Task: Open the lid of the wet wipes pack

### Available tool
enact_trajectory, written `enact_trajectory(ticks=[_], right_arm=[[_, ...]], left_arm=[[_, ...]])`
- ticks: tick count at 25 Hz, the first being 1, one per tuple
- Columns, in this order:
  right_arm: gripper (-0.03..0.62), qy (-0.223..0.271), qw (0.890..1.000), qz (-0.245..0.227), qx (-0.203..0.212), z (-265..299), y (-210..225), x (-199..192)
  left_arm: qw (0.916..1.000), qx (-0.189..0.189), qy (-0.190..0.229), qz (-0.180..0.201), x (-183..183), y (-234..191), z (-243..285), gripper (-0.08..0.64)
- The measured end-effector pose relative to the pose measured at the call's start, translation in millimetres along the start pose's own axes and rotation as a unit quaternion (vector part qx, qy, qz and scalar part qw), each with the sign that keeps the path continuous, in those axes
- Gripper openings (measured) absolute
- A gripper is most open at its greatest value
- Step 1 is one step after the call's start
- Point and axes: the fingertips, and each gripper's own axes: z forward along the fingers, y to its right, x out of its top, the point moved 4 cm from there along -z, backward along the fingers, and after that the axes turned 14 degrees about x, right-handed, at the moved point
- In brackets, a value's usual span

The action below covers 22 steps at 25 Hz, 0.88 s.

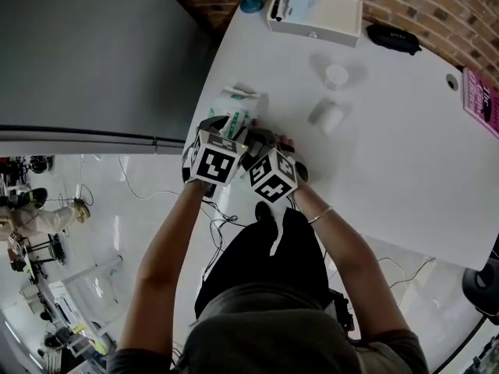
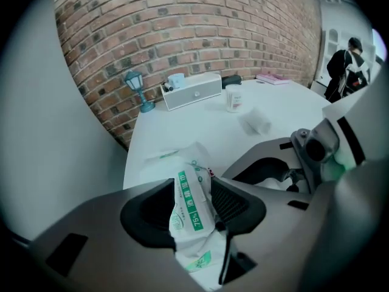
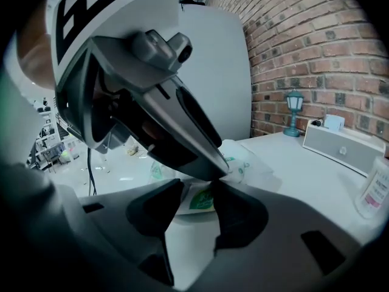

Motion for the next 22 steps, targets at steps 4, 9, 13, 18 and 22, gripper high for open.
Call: enact_trajectory(ticks=[4,9,13,18,22], right_arm=[[0.178,-0.001,1.000,-0.001,0.001,0,0,0],[0.176,-0.001,1.000,-0.002,0.001,0,0,0],[0.178,-0.002,1.000,0.001,0.002,1,-1,-1],[0.178,-0.005,1.000,0.003,0.006,1,-1,-1],[0.176,-0.007,1.000,0.000,0.002,1,-1,-2]], left_arm=[[0.9996,0.008,-0.017,0.023,1,0,2,0.183],[0.9980,0.017,-0.046,0.039,-4,1,3,0.183],[0.9968,0.026,-0.061,0.046,-8,1,7,0.179],[0.9956,0.030,-0.070,0.053,-6,7,7,0.118],[0.9953,0.020,-0.073,0.061,-5,11,7,0.086]])
